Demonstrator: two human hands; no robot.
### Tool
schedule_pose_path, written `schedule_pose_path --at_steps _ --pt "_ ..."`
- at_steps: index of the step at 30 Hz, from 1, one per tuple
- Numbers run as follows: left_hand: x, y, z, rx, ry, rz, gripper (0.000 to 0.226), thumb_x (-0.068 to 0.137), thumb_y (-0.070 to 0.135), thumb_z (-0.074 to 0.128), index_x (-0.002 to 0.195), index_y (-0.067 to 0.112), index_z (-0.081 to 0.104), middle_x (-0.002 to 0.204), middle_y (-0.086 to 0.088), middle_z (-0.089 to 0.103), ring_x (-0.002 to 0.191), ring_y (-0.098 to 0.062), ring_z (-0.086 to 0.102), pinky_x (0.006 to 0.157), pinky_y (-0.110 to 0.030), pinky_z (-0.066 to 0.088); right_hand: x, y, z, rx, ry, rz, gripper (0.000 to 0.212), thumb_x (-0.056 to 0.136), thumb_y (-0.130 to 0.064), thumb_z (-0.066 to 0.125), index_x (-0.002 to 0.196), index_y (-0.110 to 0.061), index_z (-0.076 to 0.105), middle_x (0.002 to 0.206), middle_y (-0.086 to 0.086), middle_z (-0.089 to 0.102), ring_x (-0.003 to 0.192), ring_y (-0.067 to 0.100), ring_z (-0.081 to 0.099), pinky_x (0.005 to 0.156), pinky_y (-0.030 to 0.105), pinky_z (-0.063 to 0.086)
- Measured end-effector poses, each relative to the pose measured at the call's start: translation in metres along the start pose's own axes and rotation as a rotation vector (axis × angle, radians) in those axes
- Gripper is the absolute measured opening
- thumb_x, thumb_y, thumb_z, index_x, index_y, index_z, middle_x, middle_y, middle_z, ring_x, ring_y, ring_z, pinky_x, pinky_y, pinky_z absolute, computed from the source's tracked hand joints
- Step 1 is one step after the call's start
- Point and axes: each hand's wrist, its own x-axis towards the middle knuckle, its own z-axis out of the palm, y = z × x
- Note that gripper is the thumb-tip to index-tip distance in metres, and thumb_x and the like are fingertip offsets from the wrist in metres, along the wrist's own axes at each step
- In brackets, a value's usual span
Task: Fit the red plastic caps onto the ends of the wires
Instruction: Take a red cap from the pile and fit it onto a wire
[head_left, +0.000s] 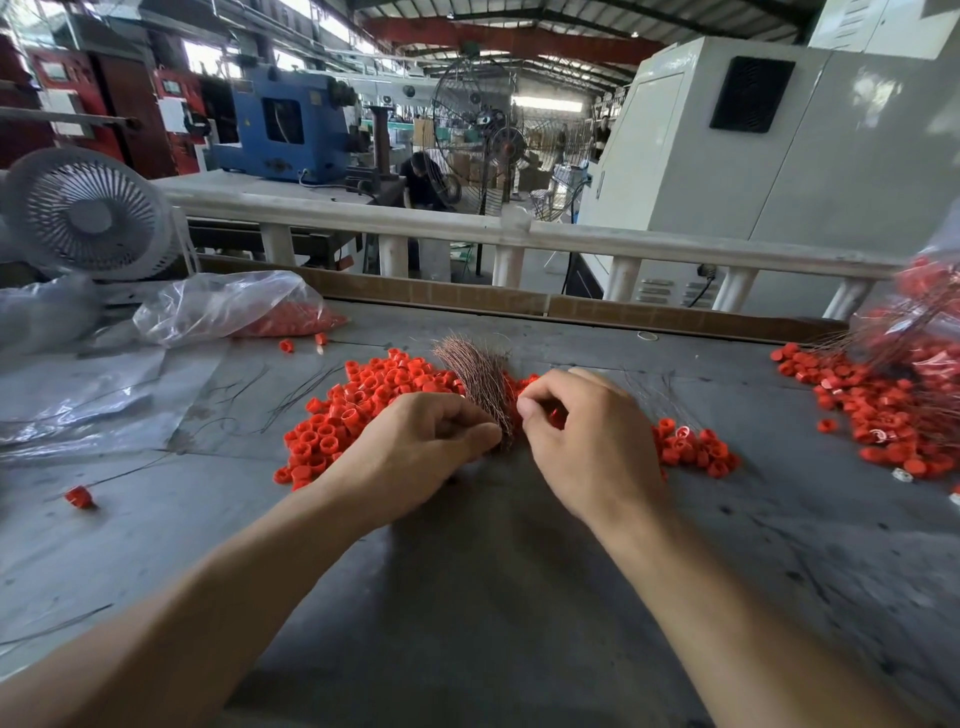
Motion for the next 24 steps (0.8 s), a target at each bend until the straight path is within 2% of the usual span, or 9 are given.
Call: schedule_pose_path --at_steps 5,11,14,18,21,24 --pt "0.001 -0.001 0.001 0.015 0.051 0.038 0.009 0.095 0.032 0.071 0.101 0.03 0.077 0.086 0.011 0.076 0.081 -0.006 0.071 0.081 -0.036 0.059 -0.002 -0.003 -0.003 0.17 0.026 -0.01 0.009 0.091 -0.015 0.07 0.082 -0.018 0.07 0.082 -0.007 0.068 0.08 0.015 0.063 0.074 0.036 0.052" --pt "0.001 0.0 0.0 -0.012 0.126 0.111 0.014 0.09 0.017 0.076 0.103 0.024 0.077 0.083 0.011 0.075 0.076 -0.002 0.07 0.076 -0.025 0.058 -0.003 -0.008 -0.006 0.241 0.008 -0.082 0.01 0.091 -0.016 0.071 0.082 -0.02 0.07 0.079 -0.011 0.066 0.074 0.007 0.058 0.068 0.019 0.044" --pt "-0.001 0.003 -0.001 -0.028 0.146 0.17 0.013 0.089 0.017 0.077 0.098 0.026 0.078 0.082 0.012 0.074 0.071 -0.003 0.067 0.067 -0.021 0.055 -0.003 -0.012 -0.008 0.254 0.003 -0.122 0.009 0.091 -0.015 0.072 0.083 -0.019 0.072 0.081 -0.009 0.066 0.078 0.008 0.06 0.071 0.02 0.045" --pt "-0.001 0.005 -0.002 -0.019 0.156 0.215 0.01 0.09 0.016 0.074 0.088 0.025 0.076 0.077 0.005 0.072 0.07 -0.016 0.067 0.07 -0.038 0.057 -0.003 -0.016 -0.009 0.289 -0.009 -0.167 0.006 0.092 -0.014 0.074 0.086 -0.017 0.074 0.09 -0.008 0.066 0.087 0.009 0.061 0.075 0.02 0.047" --pt "0.001 0.003 -0.003 -0.108 0.159 0.205 0.009 0.09 0.014 0.074 0.086 0.022 0.076 0.076 -0.003 0.072 0.073 -0.026 0.067 0.071 -0.047 0.057 -0.003 -0.016 -0.008 0.37 -0.026 -0.144 0.006 0.094 -0.013 0.071 0.091 -0.016 0.074 0.094 -0.007 0.067 0.088 0.011 0.063 0.068 0.015 0.045" --pt "0.003 0.003 -0.004 -0.251 0.147 0.203 0.007 0.089 0.016 0.075 0.087 0.022 0.078 0.077 -0.006 0.073 0.073 -0.027 0.069 0.067 -0.037 0.06 -0.005 -0.016 -0.006 0.476 -0.109 -0.062 0.016 0.096 -0.017 0.063 0.108 -0.018 0.073 0.098 -0.009 0.071 0.087 0.007 0.066 0.069 0.012 0.047"
